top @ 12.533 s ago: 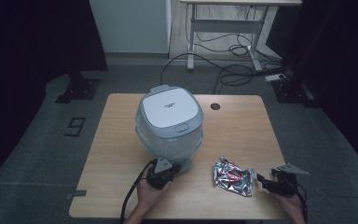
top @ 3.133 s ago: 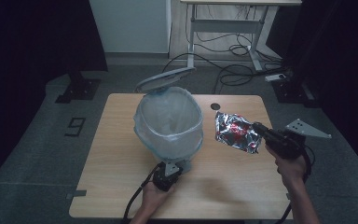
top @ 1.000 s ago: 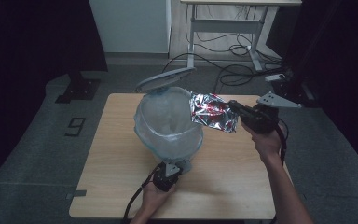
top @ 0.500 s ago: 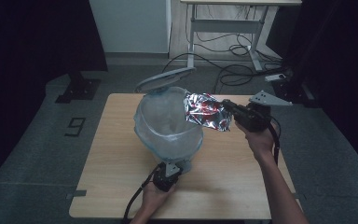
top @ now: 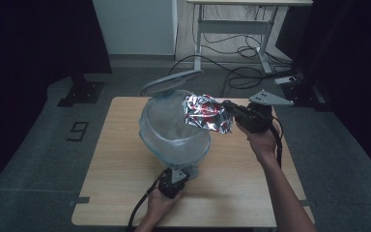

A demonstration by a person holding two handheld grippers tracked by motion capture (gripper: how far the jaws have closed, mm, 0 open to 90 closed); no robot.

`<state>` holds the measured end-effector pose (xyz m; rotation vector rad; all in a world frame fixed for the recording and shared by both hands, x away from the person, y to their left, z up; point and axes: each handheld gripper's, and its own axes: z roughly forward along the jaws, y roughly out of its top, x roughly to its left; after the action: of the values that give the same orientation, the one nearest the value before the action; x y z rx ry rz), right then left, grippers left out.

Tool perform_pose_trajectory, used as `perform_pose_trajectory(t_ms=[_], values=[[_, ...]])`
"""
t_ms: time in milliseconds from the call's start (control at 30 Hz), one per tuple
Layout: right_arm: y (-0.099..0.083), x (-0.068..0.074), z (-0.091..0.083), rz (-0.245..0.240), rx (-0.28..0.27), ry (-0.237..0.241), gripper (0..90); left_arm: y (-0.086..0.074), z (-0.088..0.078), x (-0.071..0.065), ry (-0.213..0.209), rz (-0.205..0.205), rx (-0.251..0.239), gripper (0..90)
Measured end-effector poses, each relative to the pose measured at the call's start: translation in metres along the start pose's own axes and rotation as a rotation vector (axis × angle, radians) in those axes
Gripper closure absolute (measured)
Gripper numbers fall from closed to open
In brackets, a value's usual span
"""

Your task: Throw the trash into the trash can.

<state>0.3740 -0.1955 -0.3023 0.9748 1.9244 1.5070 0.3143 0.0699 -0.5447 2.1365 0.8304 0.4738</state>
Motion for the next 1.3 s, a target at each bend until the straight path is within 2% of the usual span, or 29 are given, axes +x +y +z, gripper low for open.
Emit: perform_pose_trajectory(t_ms=[1300], values=[[0.010,0.016,0.034,-0.009,0.022,0.020,88.4,0.000,0.000,-0.001,0.008,0.011,-0.001,90.0]])
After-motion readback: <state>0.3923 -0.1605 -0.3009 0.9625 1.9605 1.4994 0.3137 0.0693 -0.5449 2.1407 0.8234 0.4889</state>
